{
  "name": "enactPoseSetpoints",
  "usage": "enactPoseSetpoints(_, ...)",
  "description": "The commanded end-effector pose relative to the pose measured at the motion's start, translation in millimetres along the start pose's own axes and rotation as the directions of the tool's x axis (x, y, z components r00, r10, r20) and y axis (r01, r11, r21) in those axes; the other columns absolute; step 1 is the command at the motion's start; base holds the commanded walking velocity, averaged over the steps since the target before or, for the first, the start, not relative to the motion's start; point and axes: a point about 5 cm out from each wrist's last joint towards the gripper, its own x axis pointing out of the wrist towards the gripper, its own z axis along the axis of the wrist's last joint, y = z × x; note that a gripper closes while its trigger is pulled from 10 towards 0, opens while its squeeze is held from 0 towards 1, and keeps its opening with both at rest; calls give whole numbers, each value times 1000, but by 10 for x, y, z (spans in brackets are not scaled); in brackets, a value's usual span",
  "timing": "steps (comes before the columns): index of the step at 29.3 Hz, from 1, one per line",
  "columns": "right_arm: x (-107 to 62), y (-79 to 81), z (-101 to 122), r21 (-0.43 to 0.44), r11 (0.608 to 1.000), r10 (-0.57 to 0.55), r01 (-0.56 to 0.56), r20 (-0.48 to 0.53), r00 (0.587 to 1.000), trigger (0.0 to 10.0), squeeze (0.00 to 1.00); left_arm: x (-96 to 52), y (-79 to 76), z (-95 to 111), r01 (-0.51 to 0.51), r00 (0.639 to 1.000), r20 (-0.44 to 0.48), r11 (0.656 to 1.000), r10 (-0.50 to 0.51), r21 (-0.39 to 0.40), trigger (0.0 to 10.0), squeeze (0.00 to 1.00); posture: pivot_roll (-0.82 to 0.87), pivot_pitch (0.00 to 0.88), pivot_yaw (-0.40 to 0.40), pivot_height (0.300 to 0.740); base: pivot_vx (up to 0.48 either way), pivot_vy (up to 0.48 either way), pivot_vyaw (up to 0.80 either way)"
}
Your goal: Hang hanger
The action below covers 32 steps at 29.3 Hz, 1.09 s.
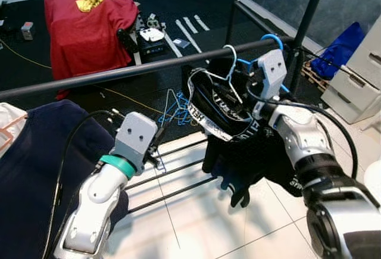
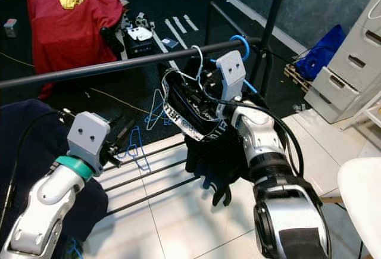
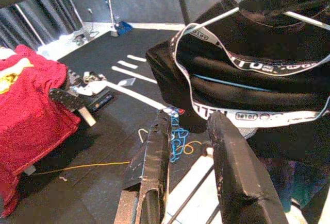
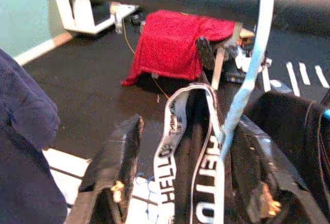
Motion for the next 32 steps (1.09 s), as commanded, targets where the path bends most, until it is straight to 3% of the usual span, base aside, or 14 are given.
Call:
enactPoseSetpoints(1,19,19,-37,-17,1000,0,0,-25,1000,0,0,-39,-7,-22,3,1000,-20,1000,-3,-4,10000,0,53,180,58,740,0,0,0)
enactPoseSetpoints(13,14,-84,-128,-71,993,-98,89,-123,988,0,0,-58,-21,-19,4,999,-45,1000,-4,-13,10000,0,47,175,56,740,0,0,0)
enactPoseSetpoints(32,59,-120,141,-99,995,-33,32,-3,999,0,0,37,-108,-22,7,999,-36,999,-9,-42,10000,0,-12,149,41,740,0,0,0)
